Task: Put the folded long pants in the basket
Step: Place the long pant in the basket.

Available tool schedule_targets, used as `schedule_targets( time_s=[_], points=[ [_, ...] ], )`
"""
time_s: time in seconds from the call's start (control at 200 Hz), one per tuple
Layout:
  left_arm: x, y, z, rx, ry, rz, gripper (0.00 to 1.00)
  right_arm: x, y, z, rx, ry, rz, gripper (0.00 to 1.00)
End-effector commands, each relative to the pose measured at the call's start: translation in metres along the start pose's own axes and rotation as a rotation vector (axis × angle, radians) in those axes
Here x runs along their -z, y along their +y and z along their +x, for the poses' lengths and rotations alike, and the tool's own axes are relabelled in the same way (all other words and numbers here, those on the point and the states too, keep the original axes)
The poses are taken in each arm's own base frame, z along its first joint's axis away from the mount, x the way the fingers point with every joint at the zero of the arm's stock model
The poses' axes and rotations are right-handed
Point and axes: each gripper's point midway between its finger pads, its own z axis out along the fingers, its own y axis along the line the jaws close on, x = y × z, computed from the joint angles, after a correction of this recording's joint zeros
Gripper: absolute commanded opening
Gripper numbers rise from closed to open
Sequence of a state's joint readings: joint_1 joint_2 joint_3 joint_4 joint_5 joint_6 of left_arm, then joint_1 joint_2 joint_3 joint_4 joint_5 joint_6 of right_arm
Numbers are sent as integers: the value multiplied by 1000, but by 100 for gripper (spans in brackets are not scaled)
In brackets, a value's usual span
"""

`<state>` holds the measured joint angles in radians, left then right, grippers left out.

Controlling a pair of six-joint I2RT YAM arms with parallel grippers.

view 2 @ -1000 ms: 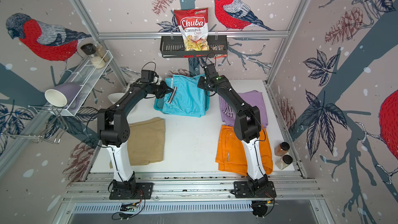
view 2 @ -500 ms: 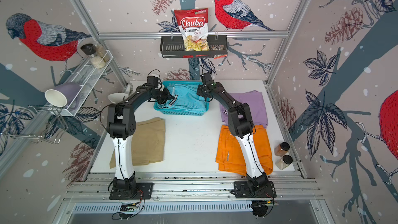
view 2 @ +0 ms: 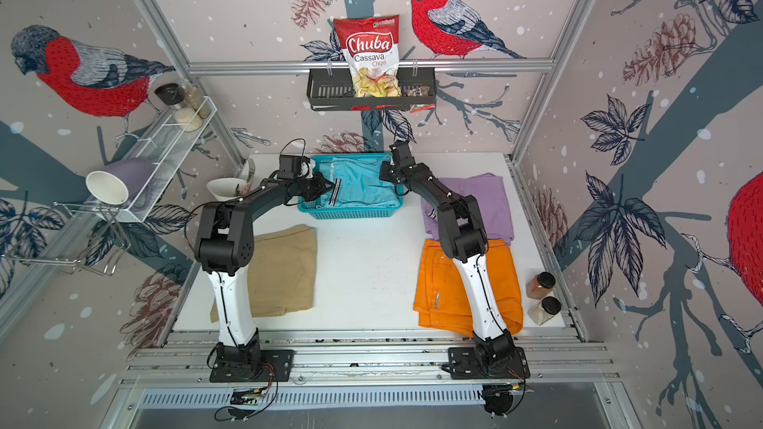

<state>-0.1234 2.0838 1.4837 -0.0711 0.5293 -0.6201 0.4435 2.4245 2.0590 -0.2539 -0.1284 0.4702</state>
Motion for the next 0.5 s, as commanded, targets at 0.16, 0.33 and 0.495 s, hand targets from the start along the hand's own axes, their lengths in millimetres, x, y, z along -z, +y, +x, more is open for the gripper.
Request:
schedule_targets(
  time_s=[0.16,0.33,0.495],
  points=[
    [18,2,-17,-24,-71,-67,0,20,-18,-12,122,-53,118,0],
    [-6,22,-9,-1,-20,-85,0,19,-23,-11,185,-80,243,0],
    [-23,42,0,12,23,-125,0,11,-43,-4,235,-86,373,0]
  ],
)
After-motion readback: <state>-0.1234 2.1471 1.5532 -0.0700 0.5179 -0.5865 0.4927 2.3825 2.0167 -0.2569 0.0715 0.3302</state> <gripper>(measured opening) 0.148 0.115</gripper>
